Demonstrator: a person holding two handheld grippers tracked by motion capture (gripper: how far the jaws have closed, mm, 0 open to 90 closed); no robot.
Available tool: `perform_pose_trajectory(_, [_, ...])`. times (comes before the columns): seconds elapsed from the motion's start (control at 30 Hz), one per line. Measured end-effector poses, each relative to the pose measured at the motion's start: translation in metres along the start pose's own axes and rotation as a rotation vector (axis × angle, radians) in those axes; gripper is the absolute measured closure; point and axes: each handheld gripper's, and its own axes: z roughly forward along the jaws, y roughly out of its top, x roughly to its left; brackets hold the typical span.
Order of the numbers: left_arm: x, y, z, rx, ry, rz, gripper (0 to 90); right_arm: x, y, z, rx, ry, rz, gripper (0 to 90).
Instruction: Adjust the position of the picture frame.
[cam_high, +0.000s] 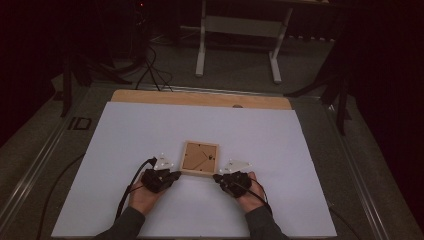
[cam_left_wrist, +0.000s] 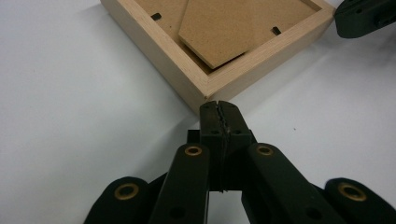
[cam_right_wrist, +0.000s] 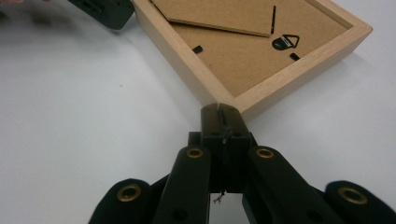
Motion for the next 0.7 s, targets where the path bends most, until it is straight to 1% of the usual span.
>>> perform_pose_trajectory(0.27, [0.001, 0.001, 0.000, -0.005, -0.001, -0.001, 89.6, -0.003, 0.000, 0.001, -0.003, -0.016, 0.014, 89.7])
perform_pose_trajectory(0.37, [0.002, 0.002, 0.002, -0.009, 0.001, -0.005, 89.6, -0.007, 0.000, 0.002, -0.005, -0.028, 0.027, 89.7])
perform_pose_trajectory(0.5, [0.004, 0.003, 0.004, -0.007, 0.014, -0.005, 89.6, -0.012, -0.001, 0.003, -0.006, -0.039, 0.043, 89.7])
perform_pose_trajectory(0.53, [0.004, 0.003, 0.005, -0.009, 0.012, -0.009, 89.5, -0.013, -0.001, 0.004, -0.008, -0.041, 0.048, 89.7])
perform_pose_trajectory(0.6, [0.005, 0.004, 0.005, -0.008, 0.021, -0.009, 89.5, -0.015, -0.001, 0.004, -0.008, -0.043, 0.053, 89.7])
perform_pose_trajectory(0.63, [0.006, 0.004, 0.006, -0.010, 0.020, -0.017, 89.5, -0.015, -0.001, 0.004, -0.011, -0.042, 0.060, 89.7])
perform_pose_trajectory(0.7, [0.007, 0.004, 0.006, -0.008, 0.026, -0.016, 89.5, -0.016, 0.000, 0.005, -0.015, -0.048, 0.060, 89.7])
